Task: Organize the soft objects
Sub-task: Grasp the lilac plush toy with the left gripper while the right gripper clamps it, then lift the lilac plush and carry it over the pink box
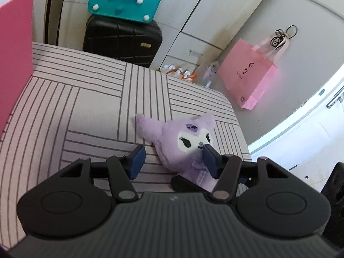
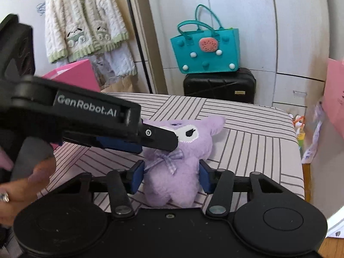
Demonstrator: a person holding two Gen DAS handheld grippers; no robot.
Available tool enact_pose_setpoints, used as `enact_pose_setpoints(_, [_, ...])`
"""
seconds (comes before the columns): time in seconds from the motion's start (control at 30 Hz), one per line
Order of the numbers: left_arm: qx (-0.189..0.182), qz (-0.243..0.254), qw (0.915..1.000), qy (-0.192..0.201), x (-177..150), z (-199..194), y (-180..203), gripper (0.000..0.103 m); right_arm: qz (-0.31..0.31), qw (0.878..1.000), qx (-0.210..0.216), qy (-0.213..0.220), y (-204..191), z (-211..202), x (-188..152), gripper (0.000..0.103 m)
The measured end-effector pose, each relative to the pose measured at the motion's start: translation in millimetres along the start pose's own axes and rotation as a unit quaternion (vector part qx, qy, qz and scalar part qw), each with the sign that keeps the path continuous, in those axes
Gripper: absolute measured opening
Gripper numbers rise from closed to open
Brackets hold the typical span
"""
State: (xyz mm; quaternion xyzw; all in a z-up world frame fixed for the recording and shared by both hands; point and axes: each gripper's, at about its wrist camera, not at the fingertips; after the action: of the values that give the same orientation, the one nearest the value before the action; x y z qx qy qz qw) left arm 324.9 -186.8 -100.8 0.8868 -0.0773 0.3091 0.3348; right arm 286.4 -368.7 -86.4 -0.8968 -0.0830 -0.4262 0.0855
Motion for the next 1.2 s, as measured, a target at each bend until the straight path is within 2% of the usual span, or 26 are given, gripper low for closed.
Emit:
enact_pose_setpoints(0.13, [-0.019, 0.006, 0.9998, 0.007, -3, 0, 2, 0.04, 0.013, 1.0, -0.006, 0.006, -3, -1, -3, 0.054])
enact_pose_setpoints(0.23, [-0.028, 0.005, 0.9995, 0.014, -8, -4, 3, 0.037, 0.03, 1.0, -0.001, 0.007, -1, -2, -3, 0.053])
enact_pose_setpoints(0.43, [-0.039, 0.031, 0.9986, 0.02, -18, -27, 15, 0.036, 0.043, 0.999, -0.005, 0.009, -10, -23, -5, 0.053])
enact_pose_setpoints(0.67, [-0.06, 0.04, 0.9973, 0.006, -25, -68, 23, 0.036, 0.061, 0.998, -0.003, 0.009, -30, -58, -5, 0.054])
enact_pose_setpoints(0.8, [-0.058, 0.048, 0.9971, 0.004, -30, -93, 25, 0.036, 0.051, 0.999, -0.005, 0.007, -50, -76, -5, 0.054])
enact_pose_setpoints(0.9, [-0.051, 0.043, 0.9977, -0.011, -33, -111, 23, 0.036, 0.026, 1.0, -0.008, -0.001, -68, -86, -5, 0.056])
enact_pose_setpoints(1.0, [-0.056, 0.054, 0.9969, -0.003, -36, -130, 21, 0.036, 0.003, 1.0, -0.016, 0.009, -87, -98, -5, 0.057])
enact_pose_setpoints(1.2, [-0.068, 0.064, 0.9953, 0.027, -37, -180, 11, 0.036, -0.017, 0.999, -0.004, 0.034, -118, -124, 3, 0.057])
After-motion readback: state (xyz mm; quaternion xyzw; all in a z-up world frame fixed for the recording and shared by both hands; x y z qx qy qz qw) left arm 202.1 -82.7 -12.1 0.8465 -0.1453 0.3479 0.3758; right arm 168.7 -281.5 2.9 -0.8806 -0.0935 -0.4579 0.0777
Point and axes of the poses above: each gripper's, at about its wrist camera, not at the fingertips, and z roughly the way its jaws point, y to its right, x to its top, and after that the axes turned 9 degrees about -x, right-handed
